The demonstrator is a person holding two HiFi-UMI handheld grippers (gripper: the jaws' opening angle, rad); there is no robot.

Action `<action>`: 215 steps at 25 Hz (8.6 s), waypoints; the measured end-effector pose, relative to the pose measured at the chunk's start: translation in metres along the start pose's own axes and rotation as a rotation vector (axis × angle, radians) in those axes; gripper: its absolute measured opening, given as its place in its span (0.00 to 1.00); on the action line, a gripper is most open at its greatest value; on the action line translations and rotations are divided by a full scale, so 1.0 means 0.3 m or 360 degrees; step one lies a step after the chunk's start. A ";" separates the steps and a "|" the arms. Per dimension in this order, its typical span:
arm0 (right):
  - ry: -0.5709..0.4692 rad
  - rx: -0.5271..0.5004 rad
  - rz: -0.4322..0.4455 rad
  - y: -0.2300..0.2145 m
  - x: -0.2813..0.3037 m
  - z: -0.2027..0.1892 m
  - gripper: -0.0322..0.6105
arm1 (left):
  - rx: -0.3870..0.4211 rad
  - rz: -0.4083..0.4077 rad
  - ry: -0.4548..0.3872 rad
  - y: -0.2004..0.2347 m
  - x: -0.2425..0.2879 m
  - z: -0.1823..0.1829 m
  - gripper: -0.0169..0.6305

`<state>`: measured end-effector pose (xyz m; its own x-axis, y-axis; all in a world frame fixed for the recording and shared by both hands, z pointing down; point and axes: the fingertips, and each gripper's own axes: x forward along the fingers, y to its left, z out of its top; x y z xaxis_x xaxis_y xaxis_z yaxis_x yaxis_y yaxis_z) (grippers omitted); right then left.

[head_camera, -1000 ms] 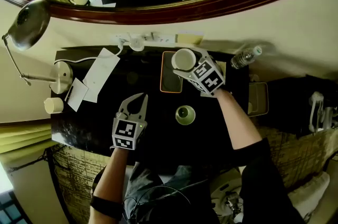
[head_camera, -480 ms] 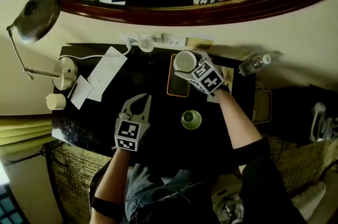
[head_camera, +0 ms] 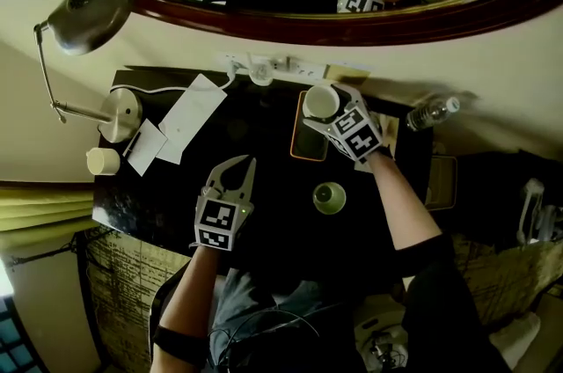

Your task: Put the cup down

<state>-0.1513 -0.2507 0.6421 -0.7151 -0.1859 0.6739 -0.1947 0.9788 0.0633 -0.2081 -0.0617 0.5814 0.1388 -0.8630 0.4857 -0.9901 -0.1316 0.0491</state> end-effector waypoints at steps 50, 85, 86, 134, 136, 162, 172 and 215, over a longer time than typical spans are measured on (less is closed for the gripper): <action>-0.0189 0.0922 -0.0663 0.461 -1.075 -0.404 0.05 | 0.0040 -0.0346 -0.0143 -0.143 -0.394 0.239 0.03; -0.0133 0.1162 -0.0742 0.495 -1.004 -0.744 0.05 | 0.0416 -0.0961 0.0266 -0.696 0.192 -0.194 0.86; -0.0128 0.1163 -0.0734 0.499 -0.990 -0.759 0.05 | 0.0410 -0.0944 0.0266 -0.700 0.199 -0.197 0.85; -0.0224 0.0712 -0.0020 0.489 -0.420 -0.221 0.05 | 0.0451 -0.0648 -0.0030 -0.333 0.468 0.029 0.62; -0.0219 0.0714 -0.0017 0.489 -0.424 -0.231 0.05 | 0.0437 -0.0645 -0.0029 -0.332 0.473 0.018 0.62; -0.0173 0.0713 -0.0129 0.467 -0.621 -0.258 0.05 | 0.0441 -0.0584 0.0027 -0.316 0.161 0.167 0.80; -0.0163 0.0700 -0.0185 0.440 -0.749 -0.222 0.05 | 0.0302 -0.0375 -0.0095 -0.227 -0.166 0.284 0.28; -0.0127 0.0734 -0.0278 0.450 -0.800 -0.275 0.06 | 0.0059 -0.0065 -0.0035 -0.046 -0.388 0.131 0.03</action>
<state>0.0493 -0.0668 0.5496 -0.6910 -0.3673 0.6226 -0.5799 0.7959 -0.1741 -0.2097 0.0215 0.4898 0.1800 -0.8671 0.4644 -0.9822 -0.1846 0.0359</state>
